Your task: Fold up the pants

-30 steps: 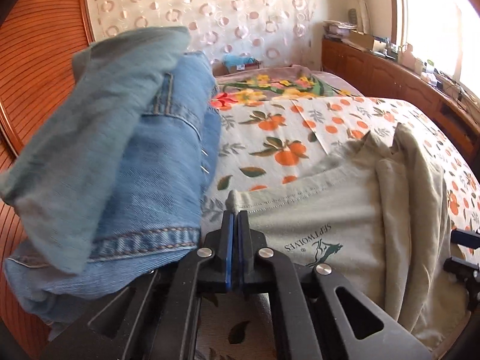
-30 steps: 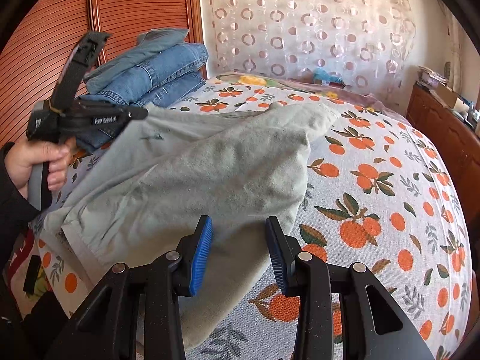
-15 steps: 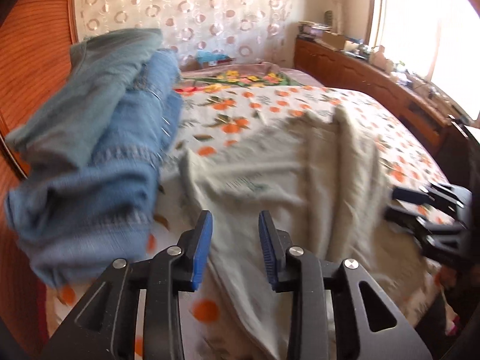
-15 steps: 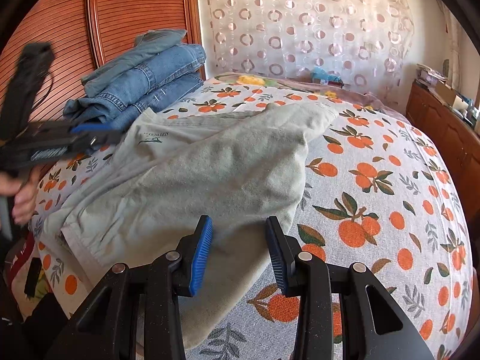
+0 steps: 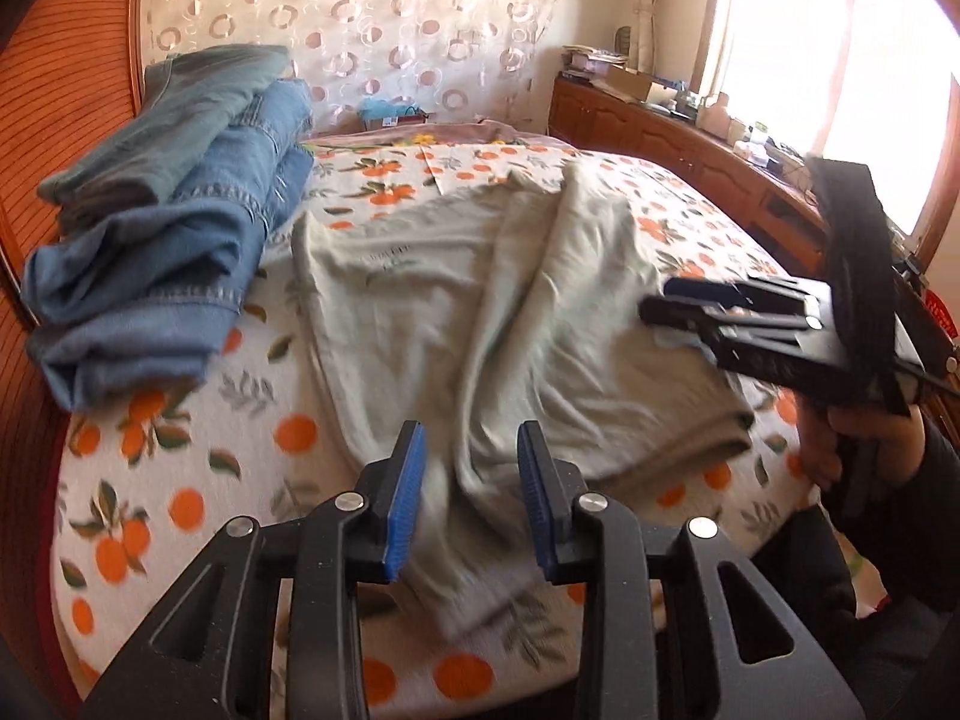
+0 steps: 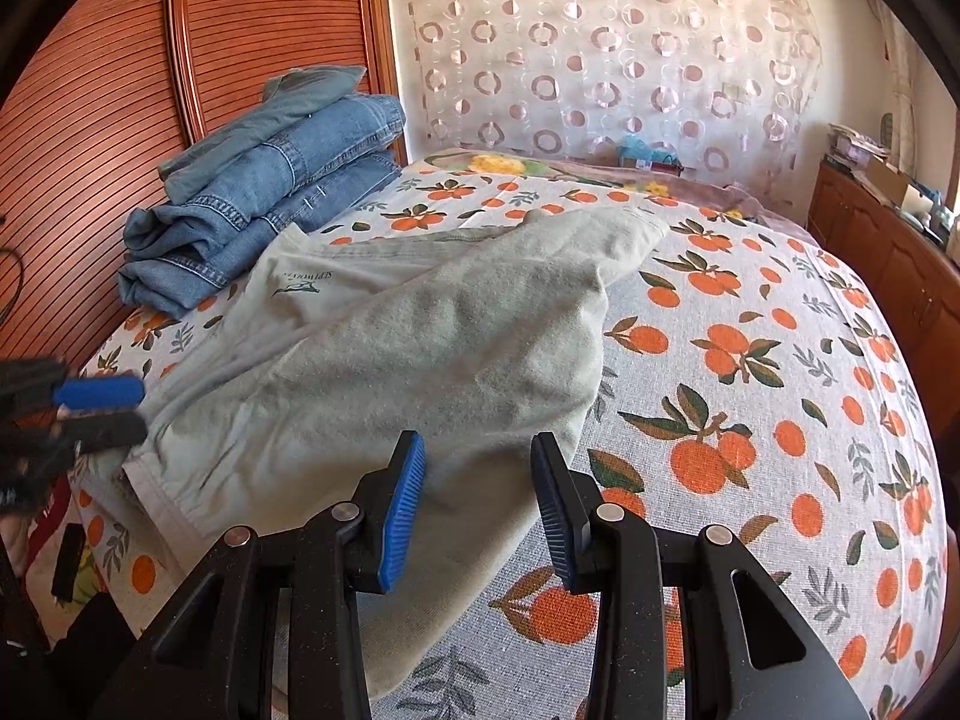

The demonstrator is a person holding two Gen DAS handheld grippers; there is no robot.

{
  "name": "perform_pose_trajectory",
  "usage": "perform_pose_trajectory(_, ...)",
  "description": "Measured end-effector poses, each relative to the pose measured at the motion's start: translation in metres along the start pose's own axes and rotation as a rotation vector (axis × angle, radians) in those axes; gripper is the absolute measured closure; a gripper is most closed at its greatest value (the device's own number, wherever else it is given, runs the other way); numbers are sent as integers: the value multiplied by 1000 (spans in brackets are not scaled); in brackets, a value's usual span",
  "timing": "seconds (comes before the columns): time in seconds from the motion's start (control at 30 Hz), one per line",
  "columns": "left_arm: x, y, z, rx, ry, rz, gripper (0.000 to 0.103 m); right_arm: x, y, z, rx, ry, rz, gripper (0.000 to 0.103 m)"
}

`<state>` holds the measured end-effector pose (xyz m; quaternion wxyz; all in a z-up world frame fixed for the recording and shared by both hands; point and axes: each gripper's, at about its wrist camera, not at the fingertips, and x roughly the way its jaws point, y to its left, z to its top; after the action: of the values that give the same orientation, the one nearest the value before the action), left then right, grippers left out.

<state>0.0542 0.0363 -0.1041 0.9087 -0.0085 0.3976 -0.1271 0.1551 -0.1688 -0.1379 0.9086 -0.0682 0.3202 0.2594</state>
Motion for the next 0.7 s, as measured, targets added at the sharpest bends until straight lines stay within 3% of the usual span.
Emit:
perform_pose_trajectory(0.2,6,-1,-14,-44,34,-27,70,0,0,0,-1,3,3,65)
perform_pose_trajectory(0.43,8,-10,-16,-25,34,-46,70,1,0,0,0,3,4,65)
perform_pose_trajectory(0.6,4,-15,-14,-2,4,-56,90,0,-1,0,9,3,7,65)
perform_pose_trajectory(0.7,-7,-12,-11,-18,-30,-56,92,-1,-4,0,28,-8,5,65)
